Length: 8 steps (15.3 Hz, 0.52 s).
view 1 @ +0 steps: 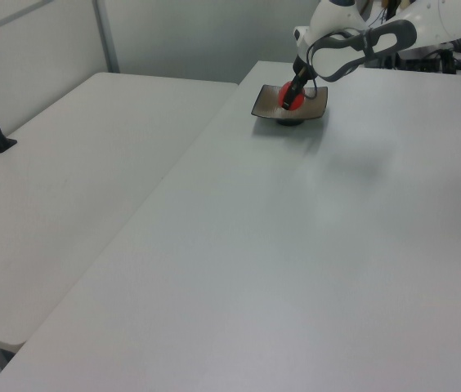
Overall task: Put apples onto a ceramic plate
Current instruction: 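Carry the apple over the brown plate and lower it onto it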
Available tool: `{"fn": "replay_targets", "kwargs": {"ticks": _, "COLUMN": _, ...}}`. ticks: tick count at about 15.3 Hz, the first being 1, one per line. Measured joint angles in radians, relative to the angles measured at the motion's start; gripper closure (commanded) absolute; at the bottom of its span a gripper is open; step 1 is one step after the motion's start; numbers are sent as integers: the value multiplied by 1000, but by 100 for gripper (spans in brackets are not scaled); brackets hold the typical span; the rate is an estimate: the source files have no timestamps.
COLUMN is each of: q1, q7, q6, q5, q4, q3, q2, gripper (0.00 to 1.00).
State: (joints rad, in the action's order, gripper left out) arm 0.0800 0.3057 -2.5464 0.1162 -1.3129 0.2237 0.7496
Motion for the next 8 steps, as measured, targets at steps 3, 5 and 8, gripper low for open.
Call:
{"fn": "replay_targets", "kwargs": {"ticks": 3, "q1": 8, "q7": 0, "q6": -39, "q5": 0, "q4": 0, "q3": 0, "q2": 20, "gripper": 30}}
{"fn": "replay_targets", "kwargs": {"ticks": 5, "q1": 12, "q7": 0, "q6": -45, "q5": 0, "q4": 1, "q3": 0, "q2": 33, "gripper": 0}}
{"fn": "replay_targets", "kwargs": {"ticks": 8, "q1": 11, "q7": 0, "q6": -56, "q5": 0, "q4": 1, "q3": 0, "q2": 38, "gripper": 0}}
